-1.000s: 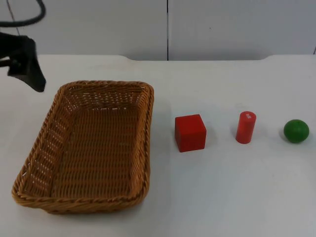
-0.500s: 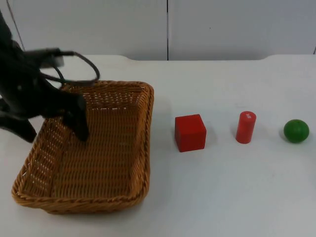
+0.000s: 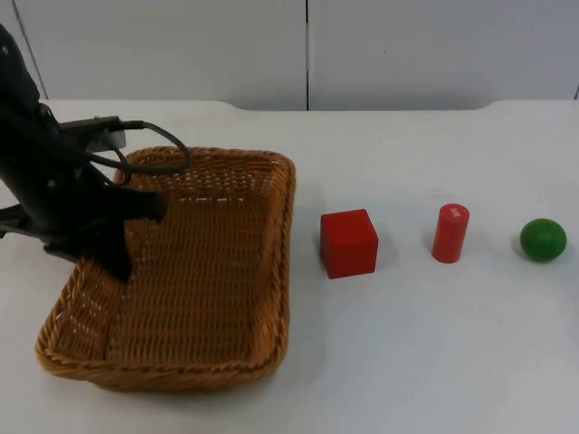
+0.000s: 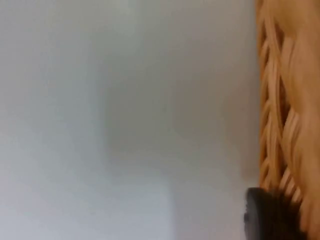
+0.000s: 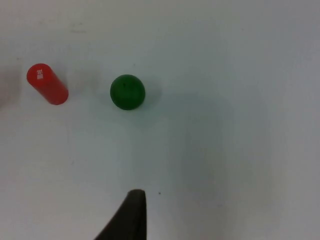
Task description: Pick up the basket with the left hand and place the object to the left of the red cylinder into the basket with the right hand.
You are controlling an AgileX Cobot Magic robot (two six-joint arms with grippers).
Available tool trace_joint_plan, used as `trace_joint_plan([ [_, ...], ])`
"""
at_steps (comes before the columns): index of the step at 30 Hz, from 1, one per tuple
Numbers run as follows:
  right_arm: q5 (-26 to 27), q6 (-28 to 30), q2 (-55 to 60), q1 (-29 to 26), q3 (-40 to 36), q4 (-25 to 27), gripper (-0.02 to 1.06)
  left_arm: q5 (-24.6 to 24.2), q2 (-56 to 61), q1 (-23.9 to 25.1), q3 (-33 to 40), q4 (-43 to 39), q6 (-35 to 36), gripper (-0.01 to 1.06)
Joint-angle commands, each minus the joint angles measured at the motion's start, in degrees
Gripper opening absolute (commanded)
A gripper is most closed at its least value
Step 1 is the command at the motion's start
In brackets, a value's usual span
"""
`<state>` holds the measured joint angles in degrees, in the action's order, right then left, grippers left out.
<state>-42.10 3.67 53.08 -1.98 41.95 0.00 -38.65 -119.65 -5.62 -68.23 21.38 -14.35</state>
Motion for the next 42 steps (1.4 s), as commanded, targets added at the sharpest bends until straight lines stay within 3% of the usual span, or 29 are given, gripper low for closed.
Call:
trace_joint_plan([
  [1, 0.8, 0.3, 0.0, -0.1, 0.3, 0.0, 1.05, 0.0, 0.8, -0.3, -0.2, -0.3, -0.3, 0.00],
  [5, 1.1, 0.3, 0.0, -0.1, 0.3, 0.0, 1.05, -1.4, 3.1, -0.3, -0.2, -0.2, 0.1, 0.00],
  [10, 1.4, 0.4, 0.0, -0.1, 0.3, 0.0, 1.05, -6.6, 9.3, 0.5, 0.0, 0.7, 0.2, 0.00],
  [18, 0.4, 0.1, 0.0, -0.1, 0.3, -1.0, 1.05, -9.1, 24.5, 5.8, 12.1, 3.6, -1.2, 0.00],
  [21, 0.1, -0.2, 0.0, -0.1, 0.3, -1.0, 1.05, -12.2, 31.5, 8.4, 19.7, 3.8, -3.0, 0.00],
  [25, -0.8, -0.2, 0.0, -0.1, 0.3, -0.9, 1.05, -12.9, 35.2, 9.1, 23.2, 4.3, -4.1, 0.00],
  [42, -1.4, 1.9, 0.0, -0.1, 0.3, 2.4, 1.05, -13.4, 36.5, 9.1, 23.7, 11.4, -9.4, 0.00],
])
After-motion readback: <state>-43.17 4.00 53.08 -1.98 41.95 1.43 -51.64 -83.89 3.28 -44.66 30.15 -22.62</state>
